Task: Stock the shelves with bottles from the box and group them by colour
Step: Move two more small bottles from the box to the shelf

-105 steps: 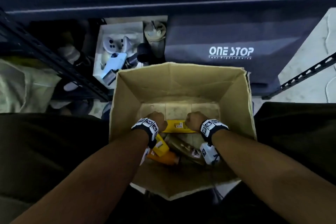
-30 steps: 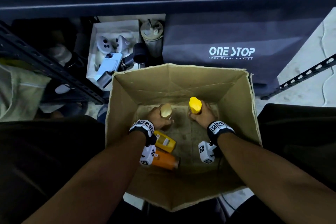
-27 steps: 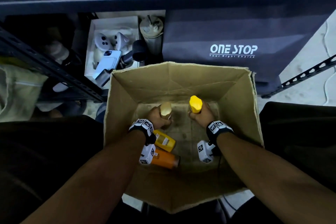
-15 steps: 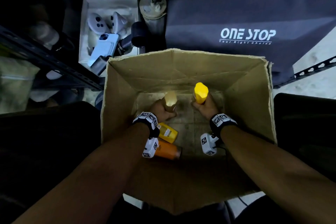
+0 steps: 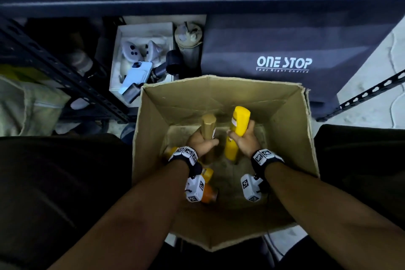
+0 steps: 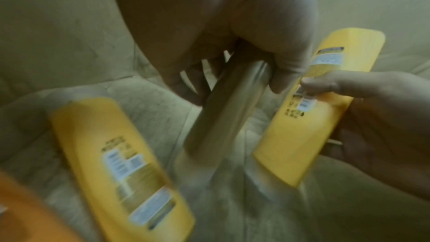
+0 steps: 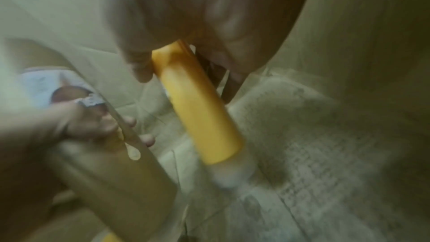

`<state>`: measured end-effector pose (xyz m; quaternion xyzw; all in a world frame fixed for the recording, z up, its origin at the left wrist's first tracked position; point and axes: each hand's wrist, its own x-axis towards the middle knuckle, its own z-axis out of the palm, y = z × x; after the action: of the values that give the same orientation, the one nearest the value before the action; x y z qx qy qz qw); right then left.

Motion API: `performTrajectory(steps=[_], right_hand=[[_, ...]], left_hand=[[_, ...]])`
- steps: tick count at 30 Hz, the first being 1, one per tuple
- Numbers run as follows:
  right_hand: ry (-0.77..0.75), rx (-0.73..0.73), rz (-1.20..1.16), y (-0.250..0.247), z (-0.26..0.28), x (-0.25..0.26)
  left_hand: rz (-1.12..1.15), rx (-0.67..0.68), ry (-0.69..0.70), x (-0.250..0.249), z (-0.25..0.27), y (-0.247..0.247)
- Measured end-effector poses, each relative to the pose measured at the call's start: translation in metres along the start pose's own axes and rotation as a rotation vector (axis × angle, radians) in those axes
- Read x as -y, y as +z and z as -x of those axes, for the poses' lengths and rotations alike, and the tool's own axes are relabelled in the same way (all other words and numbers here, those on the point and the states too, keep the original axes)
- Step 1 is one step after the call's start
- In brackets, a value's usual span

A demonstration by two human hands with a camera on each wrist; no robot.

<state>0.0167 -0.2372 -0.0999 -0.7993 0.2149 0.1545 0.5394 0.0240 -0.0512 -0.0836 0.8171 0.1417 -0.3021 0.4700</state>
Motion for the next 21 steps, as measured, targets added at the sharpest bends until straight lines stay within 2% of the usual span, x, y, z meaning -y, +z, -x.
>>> performTrajectory(steps=[6,15,21], right_hand=[[-0.102,0.027,-0.028,-0.009,0.022,0.026],[-0.173,0.026,-0.268,-0.020,0.056,0.068],[-0.265,-0.122,-0.424,-0.027,0.075,0.106]], left_hand=[[0.012,-0.102,-0.030,-0.027,0.021,-0.006],[0.123,-0.189,0.110,-0.066,0.048,-0.022],[0.326,-0.296,0.154,-0.086,0.063,-0.036]])
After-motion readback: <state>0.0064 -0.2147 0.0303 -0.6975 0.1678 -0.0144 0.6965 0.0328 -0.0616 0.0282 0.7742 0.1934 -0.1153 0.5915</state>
